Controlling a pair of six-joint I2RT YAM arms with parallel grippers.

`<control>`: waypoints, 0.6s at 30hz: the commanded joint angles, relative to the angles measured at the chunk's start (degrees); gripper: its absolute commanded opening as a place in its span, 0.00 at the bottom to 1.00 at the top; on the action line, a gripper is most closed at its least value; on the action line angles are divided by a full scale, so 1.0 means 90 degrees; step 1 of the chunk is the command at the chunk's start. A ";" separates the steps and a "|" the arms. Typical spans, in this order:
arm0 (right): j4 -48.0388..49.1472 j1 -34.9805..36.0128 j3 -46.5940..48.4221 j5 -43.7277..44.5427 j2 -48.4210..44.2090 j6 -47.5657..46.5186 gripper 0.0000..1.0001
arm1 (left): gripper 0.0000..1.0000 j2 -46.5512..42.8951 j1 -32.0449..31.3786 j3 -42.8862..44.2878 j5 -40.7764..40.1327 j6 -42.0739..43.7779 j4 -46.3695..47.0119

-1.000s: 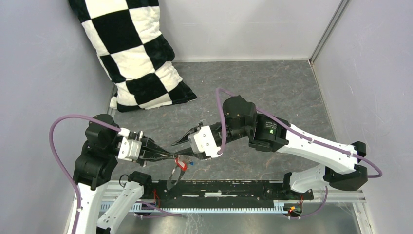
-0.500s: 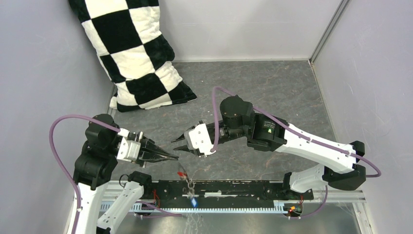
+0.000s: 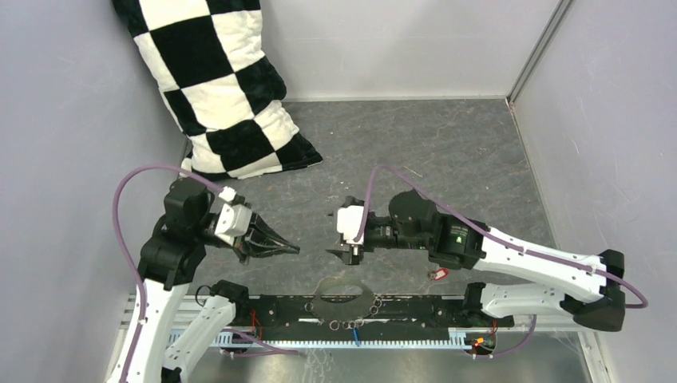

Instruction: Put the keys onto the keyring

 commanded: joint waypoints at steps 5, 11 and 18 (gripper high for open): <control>0.0452 -0.0056 -0.2543 0.2733 -0.1898 0.2462 0.84 | 0.16 0.0790 0.0002 -0.0010 -0.0455 0.0816 -0.0463; 0.0259 -0.0060 -0.3771 0.2372 -0.2164 0.3728 0.82 | 0.27 0.1057 0.0002 -0.0106 -0.0799 0.1361 -0.0491; 0.1280 -0.0083 -0.5141 0.1504 -0.2071 0.4454 0.79 | 0.28 0.1431 0.0002 0.0126 -0.0932 0.2441 -0.1526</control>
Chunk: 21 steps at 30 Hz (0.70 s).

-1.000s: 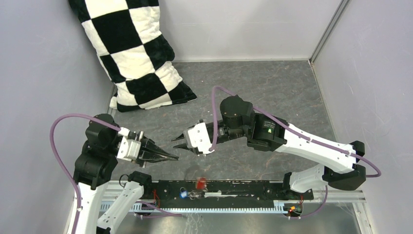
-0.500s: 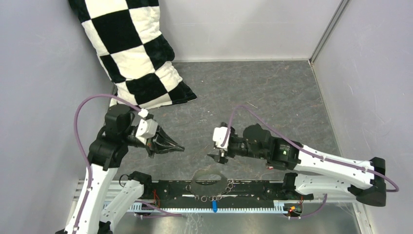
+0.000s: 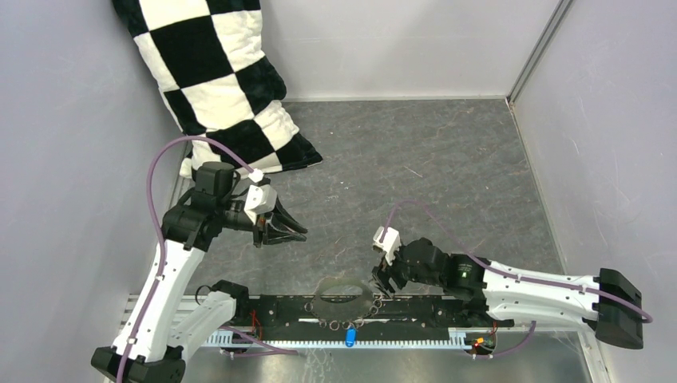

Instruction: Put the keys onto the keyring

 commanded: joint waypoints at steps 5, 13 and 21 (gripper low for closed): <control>0.1595 -0.0485 -0.1152 -0.1208 -0.0057 0.0629 0.72 | 0.31 -0.0010 0.0002 0.0237 -0.0184 0.1179 -0.0946; 0.2339 -0.1147 -0.1489 -0.2839 0.0464 0.0512 0.60 | 0.32 -0.0222 0.0002 0.0205 -0.0243 0.1118 -0.0945; 0.2091 -0.1240 -0.1595 -0.3118 0.0412 0.0510 0.55 | 0.32 -0.0314 0.0002 0.0193 -0.0272 0.1083 -0.0944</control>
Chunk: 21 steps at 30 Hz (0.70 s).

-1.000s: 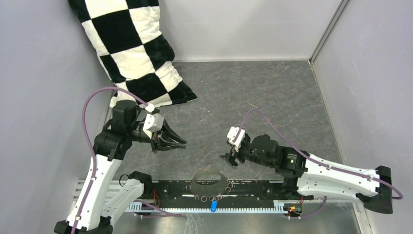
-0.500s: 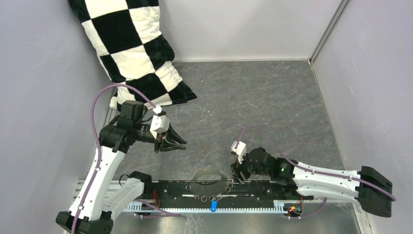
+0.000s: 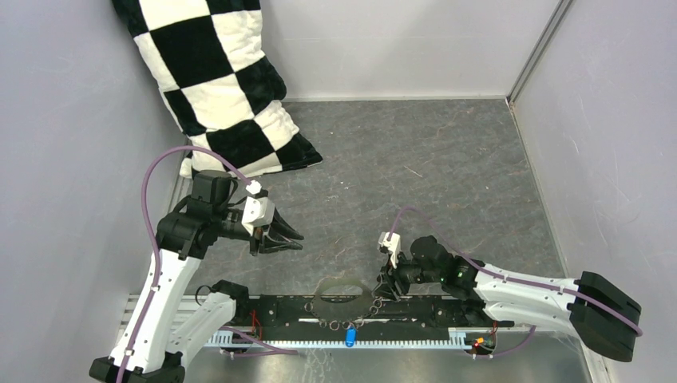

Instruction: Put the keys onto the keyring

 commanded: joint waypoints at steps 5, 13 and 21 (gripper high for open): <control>-0.0035 -0.0059 -0.0172 -0.0309 -0.0061 0.0028 0.48 | 0.32 -0.0108 0.0002 0.0197 0.0012 0.0204 -0.0031; -0.0128 -0.0057 -0.0061 -0.0247 0.0271 -0.0077 0.41 | 0.31 -0.0162 0.0002 0.0197 0.0017 0.0163 -0.0029; 0.0131 -0.0074 -0.0049 -0.0379 0.0452 -0.0063 0.25 | 0.31 -0.0211 0.0002 0.0160 -0.0005 0.0144 -0.0029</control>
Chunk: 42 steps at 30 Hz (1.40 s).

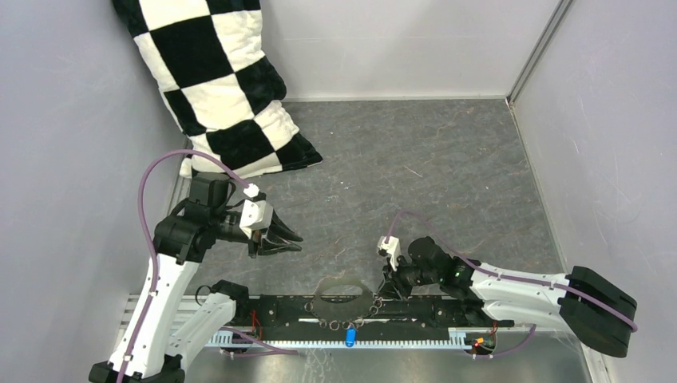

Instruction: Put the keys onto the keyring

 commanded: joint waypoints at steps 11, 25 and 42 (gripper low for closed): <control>0.0418 -0.0025 0.0566 -0.0634 -0.0107 -0.0075 0.00 | 0.31 0.0032 0.0002 0.0042 -0.0035 0.0236 0.0005; -0.0673 0.0013 0.3480 -0.0276 -0.0412 -0.1949 0.01 | 0.76 0.0790 -0.0024 -0.0377 0.0251 -0.1036 0.0735; -0.1171 0.0518 0.5002 0.0536 0.0348 -0.3620 0.01 | 0.62 0.0976 -0.1033 0.0011 -0.0431 -0.0824 0.1372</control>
